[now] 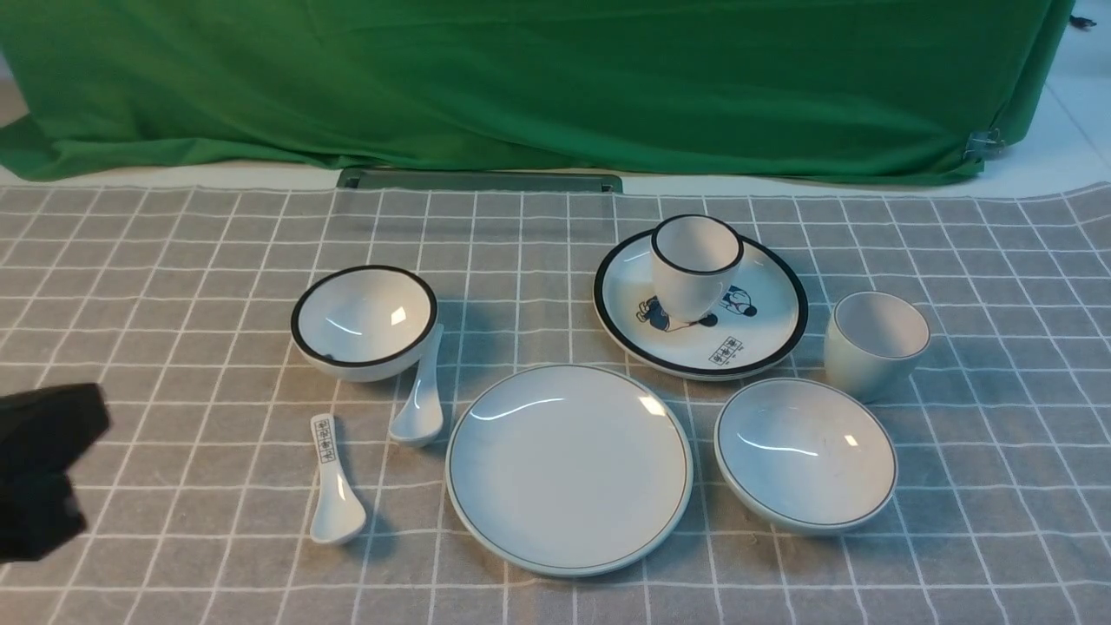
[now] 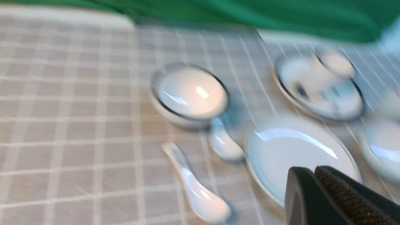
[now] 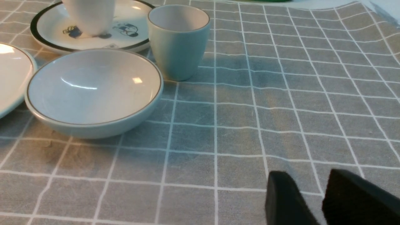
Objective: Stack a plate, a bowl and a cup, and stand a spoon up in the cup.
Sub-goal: Use the right arm to grab a blue rice bowl
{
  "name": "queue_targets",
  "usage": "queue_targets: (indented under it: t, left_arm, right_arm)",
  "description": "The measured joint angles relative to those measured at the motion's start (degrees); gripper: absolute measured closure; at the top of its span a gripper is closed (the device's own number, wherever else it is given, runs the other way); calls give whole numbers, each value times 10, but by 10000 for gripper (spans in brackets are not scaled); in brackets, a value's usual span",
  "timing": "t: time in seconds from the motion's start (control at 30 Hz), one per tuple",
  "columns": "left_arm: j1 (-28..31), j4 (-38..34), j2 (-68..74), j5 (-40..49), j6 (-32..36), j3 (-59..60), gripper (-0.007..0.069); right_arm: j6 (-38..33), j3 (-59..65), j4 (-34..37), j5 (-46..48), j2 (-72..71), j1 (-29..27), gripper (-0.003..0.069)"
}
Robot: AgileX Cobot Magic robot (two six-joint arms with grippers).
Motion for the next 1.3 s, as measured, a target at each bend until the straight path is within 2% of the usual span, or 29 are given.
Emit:
queue_targets:
  t: [0.13, 0.2, 0.37, 0.47, 0.57, 0.63, 0.77, 0.9, 0.97, 1.1, 1.3]
  left_arm:
    - [-80, -3, 93, 23, 24, -25, 607]
    - [-94, -3, 123, 23, 27, -25, 607]
    - [-96, -3, 151, 22, 28, -25, 607]
    - [-97, -3, 152, 17, 51, -25, 607]
    - [-97, -2, 152, 16, 58, -25, 607]
    - [-97, -1, 152, 15, 59, -25, 607]
    - [-97, -1, 152, 12, 70, -25, 607]
    - [-98, -1, 152, 8, 73, -27, 607]
    - [-98, -9, 150, 9, 86, -30, 607]
    - [-98, -68, 118, 26, 155, -30, 607]
    - [-98, -116, 44, 38, 202, -30, 607]
  right_arm:
    - [0, 0, 0, -9, 0, 0, 417]
    - [15, 0, 6, -29, 0, 0, 417]
    - [170, 0, 50, -147, 0, 0, 417]
    - [263, 0, 58, -215, 0, 0, 430]
    - [297, -17, 60, -190, 7, 10, 468]
    - [283, -61, 60, -123, 37, 32, 493]
    - [196, -192, 59, 15, 141, 89, 510]
    - [108, -326, 53, 154, 287, 156, 513]
    - [58, -410, 42, 233, 417, 206, 513]
    - [30, -505, 29, 278, 592, 257, 488]
    - [1, -562, 29, 283, 752, 287, 375]
